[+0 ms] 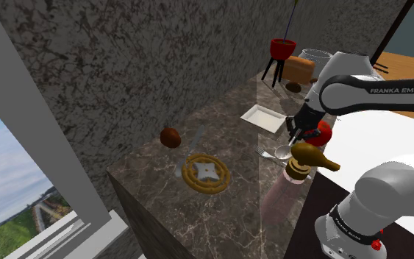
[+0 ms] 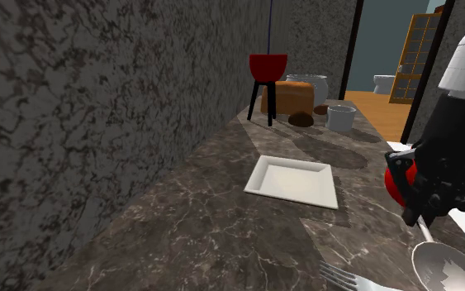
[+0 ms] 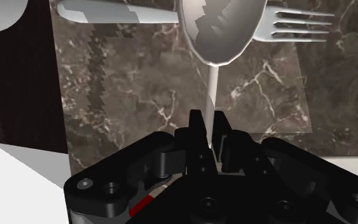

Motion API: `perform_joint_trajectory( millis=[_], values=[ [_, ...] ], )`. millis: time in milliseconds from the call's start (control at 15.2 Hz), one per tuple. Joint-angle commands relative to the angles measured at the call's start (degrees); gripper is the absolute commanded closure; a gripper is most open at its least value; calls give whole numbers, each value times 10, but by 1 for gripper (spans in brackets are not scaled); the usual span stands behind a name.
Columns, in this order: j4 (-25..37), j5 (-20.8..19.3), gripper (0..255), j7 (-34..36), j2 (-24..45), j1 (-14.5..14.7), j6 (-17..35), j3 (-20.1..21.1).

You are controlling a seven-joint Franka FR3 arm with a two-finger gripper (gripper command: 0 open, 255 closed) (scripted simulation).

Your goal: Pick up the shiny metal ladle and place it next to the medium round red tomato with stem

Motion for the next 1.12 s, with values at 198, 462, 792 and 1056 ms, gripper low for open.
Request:
perform_joint_trajectory(
  millis=[198, 462, 792, 1056],
  values=[
    [-29, 5, 255, -4, 23, 3, 53, 2],
    [-49, 10, 255, -7, 47, 6, 95, 3],
    [-49, 10, 255, -7, 47, 6, 95, 3],
    [-49, 10, 0, -7, 47, 6, 95, 3]
  ],
)
